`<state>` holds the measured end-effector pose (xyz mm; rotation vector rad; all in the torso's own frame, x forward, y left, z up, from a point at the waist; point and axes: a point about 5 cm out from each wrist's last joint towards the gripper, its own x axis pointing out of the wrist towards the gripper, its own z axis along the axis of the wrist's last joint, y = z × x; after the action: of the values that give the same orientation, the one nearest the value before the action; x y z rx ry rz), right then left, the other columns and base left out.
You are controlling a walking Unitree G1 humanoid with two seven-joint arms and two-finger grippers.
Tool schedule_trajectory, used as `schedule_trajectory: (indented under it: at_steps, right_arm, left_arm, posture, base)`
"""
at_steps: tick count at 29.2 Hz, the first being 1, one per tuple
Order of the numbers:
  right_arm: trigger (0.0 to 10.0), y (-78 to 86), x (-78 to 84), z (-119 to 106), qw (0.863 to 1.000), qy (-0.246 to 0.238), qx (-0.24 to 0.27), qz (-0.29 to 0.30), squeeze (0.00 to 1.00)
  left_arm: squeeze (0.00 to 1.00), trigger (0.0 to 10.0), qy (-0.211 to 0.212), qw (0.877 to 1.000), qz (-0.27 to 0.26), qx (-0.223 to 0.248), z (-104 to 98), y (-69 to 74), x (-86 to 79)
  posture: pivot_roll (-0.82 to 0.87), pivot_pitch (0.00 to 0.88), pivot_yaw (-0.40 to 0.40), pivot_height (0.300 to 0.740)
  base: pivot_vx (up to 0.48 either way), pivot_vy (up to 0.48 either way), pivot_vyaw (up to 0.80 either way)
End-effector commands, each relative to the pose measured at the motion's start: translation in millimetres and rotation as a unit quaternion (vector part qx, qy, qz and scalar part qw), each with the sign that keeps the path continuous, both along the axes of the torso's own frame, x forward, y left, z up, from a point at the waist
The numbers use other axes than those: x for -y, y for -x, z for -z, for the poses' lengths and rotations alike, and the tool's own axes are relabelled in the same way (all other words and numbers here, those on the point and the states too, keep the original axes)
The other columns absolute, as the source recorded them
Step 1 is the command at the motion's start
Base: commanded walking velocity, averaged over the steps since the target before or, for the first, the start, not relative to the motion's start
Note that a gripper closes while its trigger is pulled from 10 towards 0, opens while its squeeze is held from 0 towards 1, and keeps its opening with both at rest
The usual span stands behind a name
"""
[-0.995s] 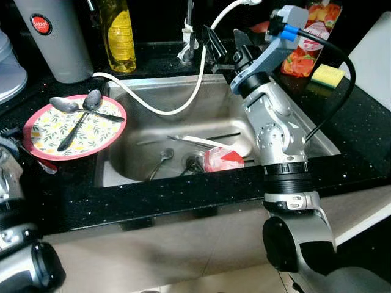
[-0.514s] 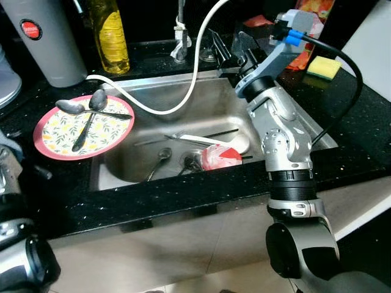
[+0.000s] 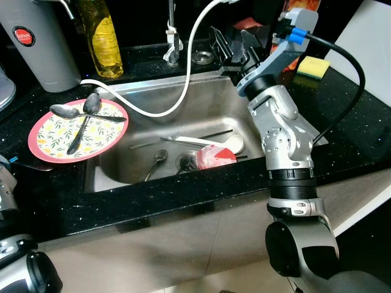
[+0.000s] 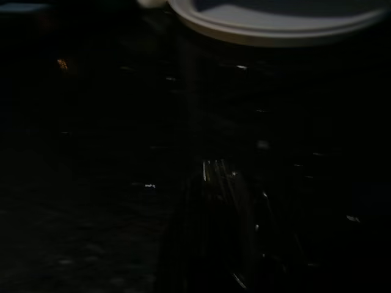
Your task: Kitchen organization
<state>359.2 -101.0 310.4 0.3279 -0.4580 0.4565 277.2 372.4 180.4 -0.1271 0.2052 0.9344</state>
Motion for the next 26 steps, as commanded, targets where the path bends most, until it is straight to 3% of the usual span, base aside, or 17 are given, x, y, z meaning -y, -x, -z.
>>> schedule_trajectory:
  at_steps: [1, 2, 5, 6, 8, 9, 10, 12, 13, 16, 18, 20, 21, 22, 23, 25, 26]
  right_arm:
    - [10.0, -1.4, -5.4, 0.5, 1.0, 0.001, -0.006, -0.012, 0.0]
    - [10.0, -1.5, -6.3, 0.6, 1.0, 0.001, -0.006, -0.014, 0.0]
    - [10.0, -2.5, -3.9, -0.3, 1.0, -0.004, -0.006, -0.008, 0.0]
    - [10.0, -2.5, -3.9, -0.3, 1.0, -0.004, -0.006, -0.008, 0.0]
    - [10.0, -2.8, -2.6, -0.8, 1.0, -0.005, -0.006, -0.006, 0.0]
    - [10.0, -2.5, -1.8, -0.8, 1.0, -0.005, -0.005, -0.004, 0.0]
    - [10.0, -2.5, -1.8, -0.8, 1.0, -0.005, -0.005, -0.004, 0.0]
    - [10.0, -2.1, 1.8, -0.2, 1.0, -0.005, -0.004, 0.002, 0.0]
    - [10.0, -2.1, 1.8, -0.2, 1.0, -0.005, -0.004, 0.002, 0.0]
    - [10.0, -3.1, 6.9, -0.5, 1.0, -0.013, -0.005, 0.015, 0.0]
    - [10.0, -2.8, 6.8, -1.0, 1.0, -0.012, -0.002, 0.015, 0.0]
    - [10.0, -2.3, 7.2, -1.1, 1.0, -0.01, 0.001, 0.016, 0.0]
    - [10.0, -2.1, 8.6, -0.8, 1.0, -0.01, 0.003, 0.018, 0.0]
    - [10.0, -2.1, 8.6, -0.8, 1.0, -0.01, 0.003, 0.018, 0.0]
    - [10.0, -2.3, 10.6, -0.5, 1.0, -0.013, 0.002, 0.024, 0.0]
    - [10.0, -2.3, 10.6, -0.5, 1.0, -0.013, 0.002, 0.024, 0.0]
    - [10.0, -1.9, 11.5, -0.4, 1.0, -0.013, 0.002, 0.027, 0.0]
  left_arm:
    - [0.0, 0.0, -0.035, 0.999, -0.025, -0.019, 4.3, 6.3, 0.5]
    - [0.0, 10.0, -0.077, 0.996, -0.036, 0.001, -10.2, 7.4, 0.1]
    - [0.0, 10.0, -0.136, 0.988, -0.042, 0.06, -41.9, 7.1, 3.9]
    - [0.0, 10.0, -0.136, 0.988, -0.042, 0.06, -41.9, 7.1, 3.9]
    - [0.0, 10.0, -0.152, 0.984, -0.035, 0.087, -57.4, 5.3, 6.7]
    - [0.0, 10.0, -0.168, 0.978, -0.025, 0.123, -77.1, 3.7, 10.2]
    - [0.0, 10.0, -0.168, 0.978, -0.025, 0.123, -77.1, 3.7, 10.2]
    - [0.0, 10.0, -0.195, 0.963, -0.017, 0.185, -111.9, 4.7, 11.8]
    - [0.0, 10.0, -0.195, 0.963, -0.017, 0.185, -111.9, 4.7, 11.8]
    - [0.0, 10.0, -0.195, 0.947, 0.032, 0.254, -148.8, -2.0, 23.6]
    - [0.0, 10.0, -0.179, 0.948, 0.06, 0.256, -149.7, -9.3, 30.7]
    - [0.0, 10.0, -0.155, 0.956, 0.077, 0.238, -141.1, -18.0, 36.2]
    - [0.0, 10.0, -0.132, 0.967, 0.076, 0.204, -127.4, -24.9, 38.7]
    - [0.0, 10.0, -0.132, 0.967, 0.076, 0.204, -127.4, -24.9, 38.7]
    - [0.43, 10.0, -0.107, 0.979, 0.059, 0.162, -107.9, -28.4, 37.6]
    - [0.43, 10.0, -0.107, 0.979, 0.059, 0.162, -107.9, -28.4, 37.6]
    - [1.0, 10.0, -0.083, 0.99, 0.021, 0.113, -80.3, -25.4, 32.1]
  posture:
    - [0.18, 0.008, 0.004, 0.74]
    - [0.18, 0.0, 0.006, 0.74]
    - [0.17, 0.005, 0.011, 0.74]
    - [0.17, 0.005, 0.011, 0.74]
    - [0.17, 0.005, 0.011, 0.74]
    - [0.17, 0.0, 0.02, 0.74]
    - [0.17, 0.0, 0.02, 0.74]
    - [0.16, 0.0, 0.028, 0.74]
    - [0.16, 0.0, 0.028, 0.74]
    - [0.16, 0.0, 0.038, 0.74]
    - [0.15, 0.0, 0.043, 0.74]
    - [0.15, 0.0, 0.053, 0.74]
    - [0.15, 0.0, 0.057, 0.74]
    - [0.15, 0.0, 0.057, 0.74]
    - [0.14, 0.0, 0.059, 0.74]
    - [0.14, 0.0, 0.059, 0.74]
    - [0.13, 0.0, 0.065, 0.74]
  base:
    - [0.0, 0.0, 0.0]
    - [0.0, 0.0, 0.0]
    - [0.0, 0.0, 0.0]
    - [0.0, 0.0, 0.0]
    - [0.0, 0.0, 0.0]
    - [0.0, 0.0, 0.0]
    - [0.0, 0.0, 0.0]
    - [0.0, 0.0, 0.0]
    - [0.0, 0.0, 0.0]
    - [0.0, 0.0, 0.0]
    - [0.0, 0.0, 0.0]
    - [0.0, 0.0, 0.0]
    - [0.0, 0.0, 0.0]
    - [0.0, 0.0, 0.0]
    - [0.0, 0.0, 0.0]
    - [0.0, 0.0, 0.0]
    - [0.0, 0.0, 0.0]
